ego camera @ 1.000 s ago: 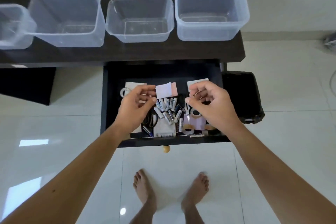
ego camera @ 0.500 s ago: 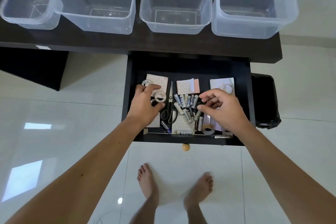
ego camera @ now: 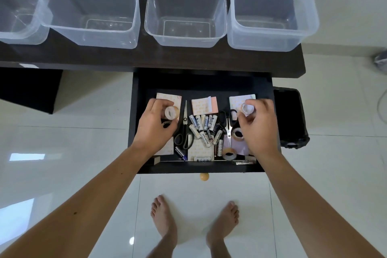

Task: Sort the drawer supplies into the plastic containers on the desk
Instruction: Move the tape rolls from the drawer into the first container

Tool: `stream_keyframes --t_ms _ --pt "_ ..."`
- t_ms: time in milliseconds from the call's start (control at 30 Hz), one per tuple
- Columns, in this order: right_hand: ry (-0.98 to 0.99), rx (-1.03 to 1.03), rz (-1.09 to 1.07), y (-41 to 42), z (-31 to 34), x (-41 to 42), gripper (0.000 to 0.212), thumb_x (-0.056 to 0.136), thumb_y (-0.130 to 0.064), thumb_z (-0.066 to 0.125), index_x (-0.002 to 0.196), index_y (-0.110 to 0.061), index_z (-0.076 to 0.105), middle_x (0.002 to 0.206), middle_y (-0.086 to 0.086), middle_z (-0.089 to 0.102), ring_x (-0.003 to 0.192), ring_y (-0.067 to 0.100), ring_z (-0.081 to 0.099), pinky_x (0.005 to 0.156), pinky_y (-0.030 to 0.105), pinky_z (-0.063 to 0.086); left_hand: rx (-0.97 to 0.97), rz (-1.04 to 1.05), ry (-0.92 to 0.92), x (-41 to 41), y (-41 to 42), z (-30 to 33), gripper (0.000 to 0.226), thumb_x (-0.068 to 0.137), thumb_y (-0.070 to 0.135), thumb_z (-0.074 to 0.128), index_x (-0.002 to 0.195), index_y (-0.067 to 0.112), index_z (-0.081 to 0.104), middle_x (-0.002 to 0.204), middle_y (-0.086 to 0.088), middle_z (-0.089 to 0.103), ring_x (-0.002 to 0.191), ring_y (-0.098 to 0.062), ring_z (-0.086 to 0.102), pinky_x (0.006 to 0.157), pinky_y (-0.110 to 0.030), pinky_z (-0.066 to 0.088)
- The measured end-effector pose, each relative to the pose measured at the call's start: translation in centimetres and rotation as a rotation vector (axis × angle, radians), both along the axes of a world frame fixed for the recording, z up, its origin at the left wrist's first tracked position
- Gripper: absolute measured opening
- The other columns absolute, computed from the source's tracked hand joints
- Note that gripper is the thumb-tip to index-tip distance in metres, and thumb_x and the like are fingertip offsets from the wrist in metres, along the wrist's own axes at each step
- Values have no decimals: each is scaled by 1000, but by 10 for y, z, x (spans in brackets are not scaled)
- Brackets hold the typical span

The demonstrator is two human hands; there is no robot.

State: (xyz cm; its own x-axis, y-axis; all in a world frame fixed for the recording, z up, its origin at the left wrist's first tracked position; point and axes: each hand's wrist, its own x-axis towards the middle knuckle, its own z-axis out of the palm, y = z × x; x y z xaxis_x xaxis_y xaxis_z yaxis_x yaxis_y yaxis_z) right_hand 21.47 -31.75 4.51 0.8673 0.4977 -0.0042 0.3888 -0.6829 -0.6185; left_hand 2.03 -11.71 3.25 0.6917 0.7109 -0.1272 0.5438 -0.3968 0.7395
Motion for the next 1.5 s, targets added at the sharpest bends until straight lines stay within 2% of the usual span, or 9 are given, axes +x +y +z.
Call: stream_keyframes --t_ms 133,300,567,767,933,1200,1300,1400,1500 --pt "-27 -199 14 6 -7 2 45 98 -10 70 141 -6 58 147 11 46 108 34 68 90 39 56 -69 21 -43 -1 -1 2 43 87 9 81 121 20 59 120 4 58 96 -2 60 75 -4 45" --pt "-12 -327 8 10 -12 4 49 102 -7 61 150 -3 51 150 17 46 113 41 65 94 49 54 -139 -48 -40 -4 -2 0 43 87 12 83 119 27 59 109 8 64 94 -1 62 78 -7 47" --pt "25 -216 16 9 -17 6 51 97 -3 66 146 -14 56 134 16 56 115 37 62 95 50 57 -154 -176 -31 -8 -5 0 44 88 17 84 126 26 63 106 13 66 89 9 58 72 -4 44" --pt "72 -185 58 13 -16 11 52 105 -14 62 156 -15 50 143 14 49 122 31 59 95 30 45 -154 -202 -27 -7 -5 -1 46 89 19 83 130 27 63 111 12 65 91 11 57 73 -5 46" --pt "58 -184 59 15 -17 12 38 103 -14 67 139 -11 58 136 15 51 114 34 60 84 30 43 -176 -261 -53 -3 -7 2 44 91 22 83 130 35 68 111 18 61 81 -5 64 76 -14 55" --pt "57 -180 87 13 -14 13 34 98 -17 74 128 -10 59 133 15 55 112 33 62 81 31 44 -173 -334 -53 28 -33 6 36 91 24 82 124 29 67 106 23 58 72 5 62 68 -8 48" --pt "64 -187 96 14 -14 14 37 97 -19 76 130 -11 61 133 14 55 114 33 62 81 30 44 -131 -399 -42 35 -42 5 39 94 21 80 130 23 66 114 20 62 81 25 56 73 1 40" --pt "61 -186 106 14 -12 13 38 100 -22 71 135 -11 61 134 15 54 113 35 63 80 30 42 -109 -484 -40 42 -47 0 43 95 29 78 135 33 64 129 12 64 107 6 61 90 -10 44" --pt "15 -136 148 11 -4 15 41 103 -27 67 140 -11 59 133 14 56 111 33 64 81 31 45 -61 -548 -29 49 -54 -7 37 95 34 77 132 34 68 122 15 61 110 -2 60 97 -19 47"
